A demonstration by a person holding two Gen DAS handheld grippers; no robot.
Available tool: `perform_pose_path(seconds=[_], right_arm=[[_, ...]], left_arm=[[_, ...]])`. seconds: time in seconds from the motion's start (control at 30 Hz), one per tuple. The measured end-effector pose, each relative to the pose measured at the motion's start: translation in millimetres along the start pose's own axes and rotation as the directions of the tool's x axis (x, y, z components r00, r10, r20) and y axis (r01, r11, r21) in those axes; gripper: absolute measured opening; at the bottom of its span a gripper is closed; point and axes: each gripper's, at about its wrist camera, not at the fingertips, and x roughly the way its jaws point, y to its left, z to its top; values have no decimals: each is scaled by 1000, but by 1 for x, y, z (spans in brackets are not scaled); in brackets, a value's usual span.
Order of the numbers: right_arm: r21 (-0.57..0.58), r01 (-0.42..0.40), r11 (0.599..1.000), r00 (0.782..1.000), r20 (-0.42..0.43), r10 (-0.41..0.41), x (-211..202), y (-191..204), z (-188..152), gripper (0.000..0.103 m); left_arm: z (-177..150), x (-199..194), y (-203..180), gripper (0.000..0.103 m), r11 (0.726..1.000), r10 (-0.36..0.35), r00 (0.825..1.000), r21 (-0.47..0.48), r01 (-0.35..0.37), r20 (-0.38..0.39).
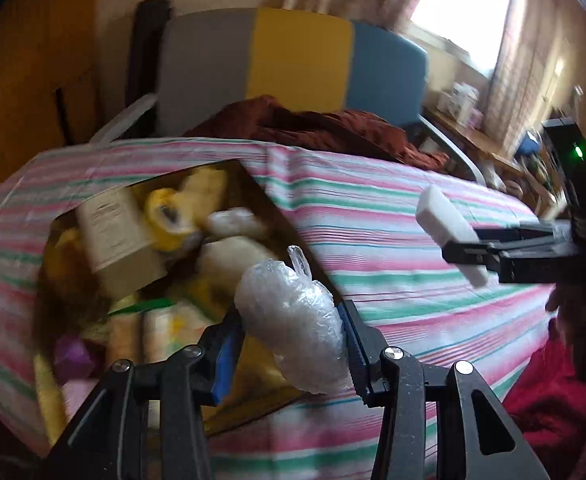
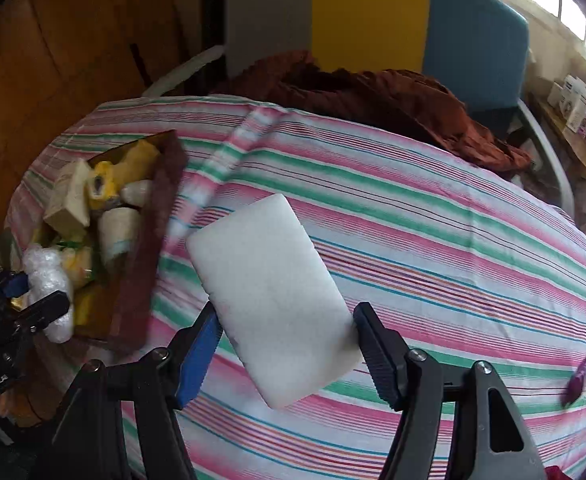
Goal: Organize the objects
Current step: 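Carry the plastic bundle and white foam block into the gold tray and release both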
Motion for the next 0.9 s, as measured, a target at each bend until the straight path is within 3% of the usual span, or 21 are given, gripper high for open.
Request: perform_pose_path(seconds=[0.27,0.43,0.57,0.73,0.9], right_arm=[[18,-183,983,982,48,182,10,86,6,68],[42,-225,974,974,36,223,29,123,9,69],[85,-211,974,977,37,208,40,131,12,70],[137,-172,975,985,22,171,52,127,11,76],[178,-186,966,982,29,184,51,116,5,77]], left_arm=[[-21,-41,97,47,980,49,997,-193,-37,58],[-32,-56,133,47,963,38,995,-271,-13,87],[-33,-57,138,47,958,-24,995,-283,52,102],[-16,-43,112,47,969,-85,990,-220,107,110],[-6,-17,90,47,975,-101,993,-193,112,66]])
